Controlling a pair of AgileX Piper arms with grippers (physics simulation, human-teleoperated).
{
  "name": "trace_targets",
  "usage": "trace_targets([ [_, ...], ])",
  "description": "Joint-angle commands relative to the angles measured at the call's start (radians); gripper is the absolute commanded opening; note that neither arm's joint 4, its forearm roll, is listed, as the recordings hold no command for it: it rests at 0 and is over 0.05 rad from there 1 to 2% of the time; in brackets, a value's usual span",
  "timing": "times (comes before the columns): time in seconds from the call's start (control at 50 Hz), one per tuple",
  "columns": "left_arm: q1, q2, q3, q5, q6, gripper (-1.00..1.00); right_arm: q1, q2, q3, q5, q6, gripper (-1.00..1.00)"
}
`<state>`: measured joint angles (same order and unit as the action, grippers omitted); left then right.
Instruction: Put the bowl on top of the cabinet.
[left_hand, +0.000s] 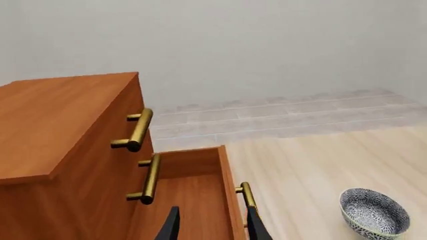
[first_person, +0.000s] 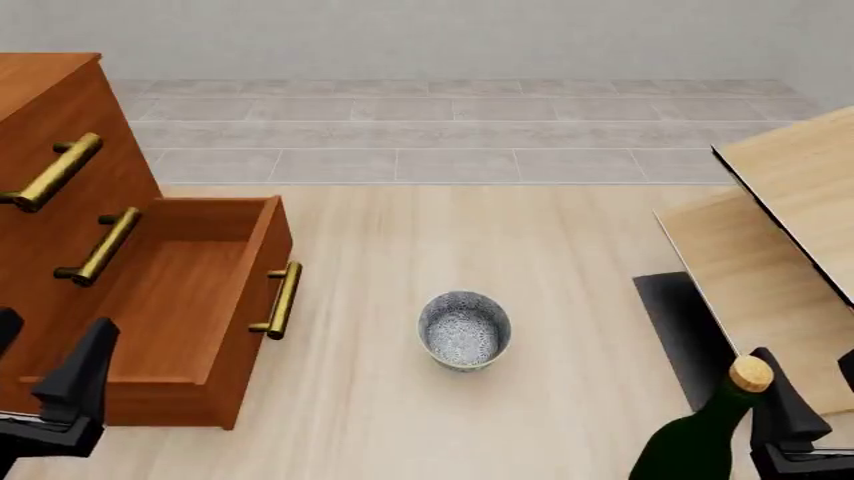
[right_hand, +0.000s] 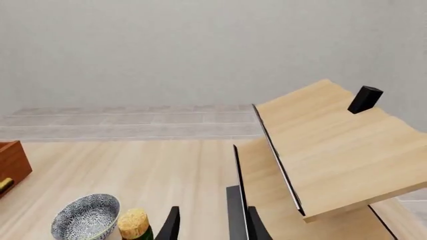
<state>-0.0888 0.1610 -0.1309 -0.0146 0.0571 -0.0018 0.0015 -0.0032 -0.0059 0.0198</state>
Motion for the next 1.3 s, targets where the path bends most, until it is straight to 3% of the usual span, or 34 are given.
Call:
trace_targets([
  [0.02,-0.096,0.095,-0.106,0.009,0.023,1.0,0.002,0.0,0.001,0.0,0.002,1.0],
  [0.32,-0.299,0.399,-0.305,0.006,0.116,1.0,0.004,0.0,-0.002,0.002,0.0,1.0],
  [0.46,-0.374,0.532,-0.4,0.036,0.11,1.0,0.005,0.0,-0.002,0.003,0.003,1.0],
  [0.82,-0.504,0.86,-0.635,0.123,-0.03,1.0,0.002,0.0,0.0,-0.001,0.015,1.0],
  [0.92,-0.493,0.974,-0.702,0.129,-0.011,1.0,0.002,0.0,0.0,-0.003,0.017,1.0],
  [1.2,-0.501,1.174,-0.809,0.109,-0.089,1.0,0.003,-0.001,0.001,-0.008,0.014,1.0],
  [1.3,-0.481,1.244,-0.833,0.094,-0.079,1.0,0.003,-0.001,-0.002,-0.006,0.021,1.0],
])
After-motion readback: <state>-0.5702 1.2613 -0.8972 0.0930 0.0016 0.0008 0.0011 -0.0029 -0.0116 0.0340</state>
